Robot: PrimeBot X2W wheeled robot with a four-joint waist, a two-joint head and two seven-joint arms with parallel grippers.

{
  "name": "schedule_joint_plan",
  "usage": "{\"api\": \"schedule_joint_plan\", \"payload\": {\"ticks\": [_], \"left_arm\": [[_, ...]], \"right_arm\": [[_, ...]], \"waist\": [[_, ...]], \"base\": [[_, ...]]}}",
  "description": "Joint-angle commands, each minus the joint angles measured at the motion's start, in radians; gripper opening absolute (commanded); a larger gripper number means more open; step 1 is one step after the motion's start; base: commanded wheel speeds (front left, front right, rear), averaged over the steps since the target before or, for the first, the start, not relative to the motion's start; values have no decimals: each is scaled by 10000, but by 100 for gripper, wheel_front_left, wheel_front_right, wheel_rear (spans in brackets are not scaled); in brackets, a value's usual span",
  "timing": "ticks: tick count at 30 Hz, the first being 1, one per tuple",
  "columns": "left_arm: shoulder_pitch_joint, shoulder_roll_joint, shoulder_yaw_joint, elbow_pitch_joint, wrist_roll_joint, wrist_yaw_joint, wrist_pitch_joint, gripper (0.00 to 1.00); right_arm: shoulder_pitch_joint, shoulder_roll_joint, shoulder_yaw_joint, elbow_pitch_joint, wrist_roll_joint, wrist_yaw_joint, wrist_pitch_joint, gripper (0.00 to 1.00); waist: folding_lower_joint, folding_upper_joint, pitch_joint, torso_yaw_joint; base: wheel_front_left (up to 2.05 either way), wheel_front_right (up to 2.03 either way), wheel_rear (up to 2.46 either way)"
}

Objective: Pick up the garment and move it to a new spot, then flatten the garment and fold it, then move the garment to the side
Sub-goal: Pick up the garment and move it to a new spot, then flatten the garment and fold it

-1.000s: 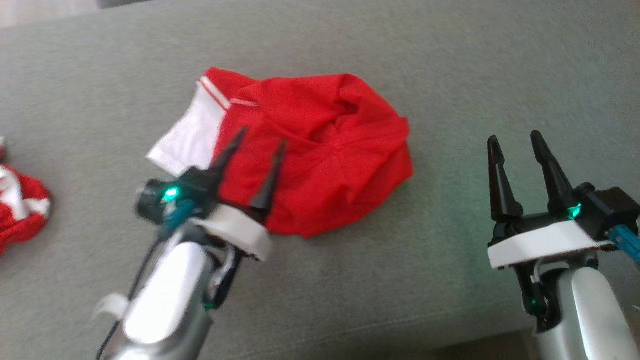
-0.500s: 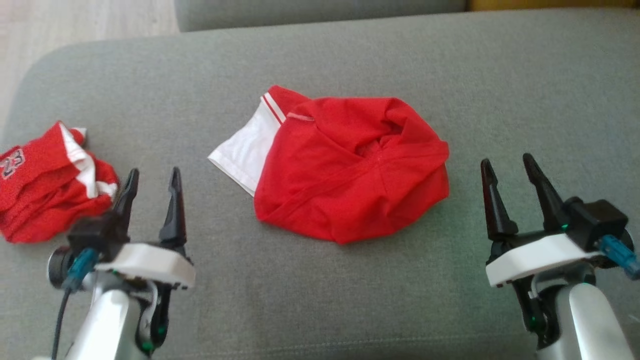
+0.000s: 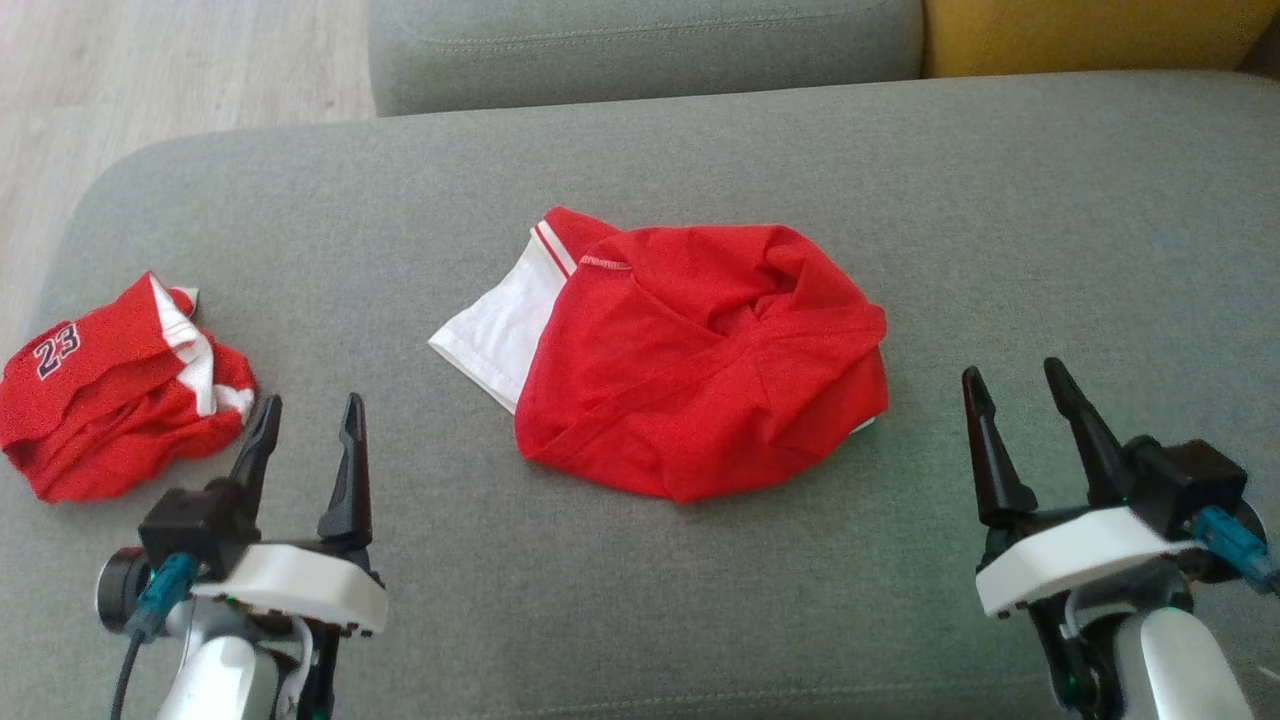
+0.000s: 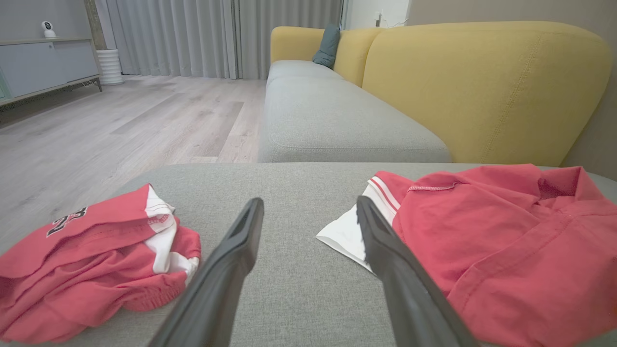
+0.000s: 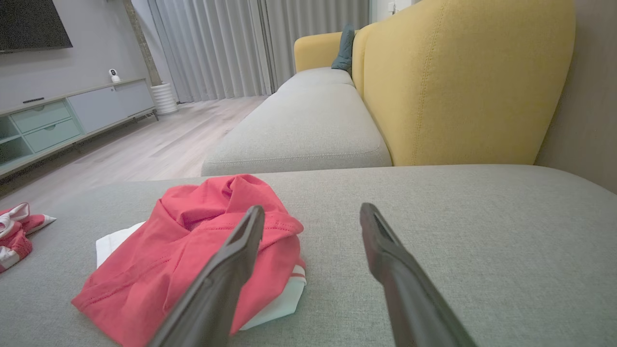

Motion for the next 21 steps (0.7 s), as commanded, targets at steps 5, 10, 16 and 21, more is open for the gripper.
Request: {"api": "schedule_joint_plan", "payload": {"ticks": [5,10,16,21], "left_arm": [[-218,196,364,-355,128,-63,-123,100],[-221,183,388,-339,165,-82,-123,100],[-247,150,407,-353,201,-124,-123,100],[-250,114,432,-342,234,-134,-124,100]], "right_arm": [[-92,-68,174,-415,63,-9,54,100],[-89,-55,189,-438,62,-9,87,100],[-104,-45,210,-453,62,-9,111,100],[-101,-38,263,-427,60,-9,117,100]], "waist": [[0,-1,-54,-9],[0,-1,-71,-9],[0,-1,-66,6],[0,-1,-87,28]], "base": [[0,0,0],[0,0,0],[0,0,0],[0,0,0]]}}
